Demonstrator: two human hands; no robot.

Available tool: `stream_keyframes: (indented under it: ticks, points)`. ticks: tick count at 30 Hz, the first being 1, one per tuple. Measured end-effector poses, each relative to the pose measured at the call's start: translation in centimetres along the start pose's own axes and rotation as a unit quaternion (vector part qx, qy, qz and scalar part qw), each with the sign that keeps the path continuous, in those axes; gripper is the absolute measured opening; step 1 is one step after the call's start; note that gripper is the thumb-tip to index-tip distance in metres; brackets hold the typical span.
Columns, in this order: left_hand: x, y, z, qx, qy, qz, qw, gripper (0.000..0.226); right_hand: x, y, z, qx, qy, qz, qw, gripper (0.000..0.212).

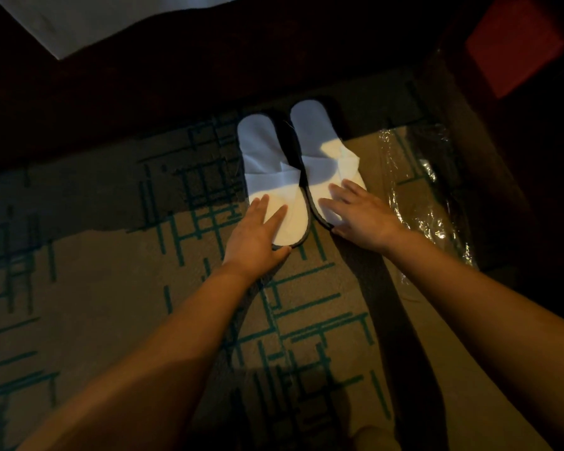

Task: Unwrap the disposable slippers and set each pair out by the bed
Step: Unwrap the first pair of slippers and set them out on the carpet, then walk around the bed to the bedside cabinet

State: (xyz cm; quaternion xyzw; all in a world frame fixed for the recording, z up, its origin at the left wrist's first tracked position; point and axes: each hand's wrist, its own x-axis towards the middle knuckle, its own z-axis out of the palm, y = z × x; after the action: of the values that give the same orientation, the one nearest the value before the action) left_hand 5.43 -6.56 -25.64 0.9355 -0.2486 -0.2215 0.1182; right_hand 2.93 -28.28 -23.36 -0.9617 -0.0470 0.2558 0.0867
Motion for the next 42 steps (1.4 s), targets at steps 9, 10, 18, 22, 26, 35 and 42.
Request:
stream_keyframes:
  ticks: [9, 10, 18, 22, 26, 35, 42]
  points:
    - [-0.7, 0.4, -2.7, -0.06, -0.028, -0.023, 0.998, 0.073, -0.5, -2.0, -1.7, -0.016, 0.036, 0.023, 0.999, 0.052]
    - [-1.2, 0.5, -3.6, -0.071, -0.03, -0.025, 0.997, 0.07, -0.9, -2.6, -2.2, 0.001, 0.048, 0.033, 0.998, 0.048]
    - [-12.0, 1.6, -15.8, -0.129, -0.12, -0.112, 0.978, 0.044, -10.7, -11.4, -9.8, 0.169, -0.018, 0.142, 0.975, 0.034]
    - [-20.9, 3.0, -24.8, -0.163, -0.156, -0.156, 0.962, 0.039, -18.2, -17.5, -17.2, 0.222, -0.078, 0.158, 0.959, 0.033]
    - [-30.0, 4.4, -33.7, -0.182, -0.155, -0.199, 0.951, 0.04, -25.4, -23.7, -25.5, 0.22, -0.121, 0.149, 0.956, 0.039]
    - [-48.5, 5.4, -53.2, -0.265, -0.088, -0.309, 0.909, 0.037, -37.6, -35.8, -42.8, 0.246, -0.13, 0.127, 0.952, 0.041]
    - [-59.2, 6.4, -60.7, -0.343, 0.02, -0.331, 0.879, 0.036, -42.6, -40.6, -48.8, 0.194, -0.137, 0.08, 0.968, 0.04]
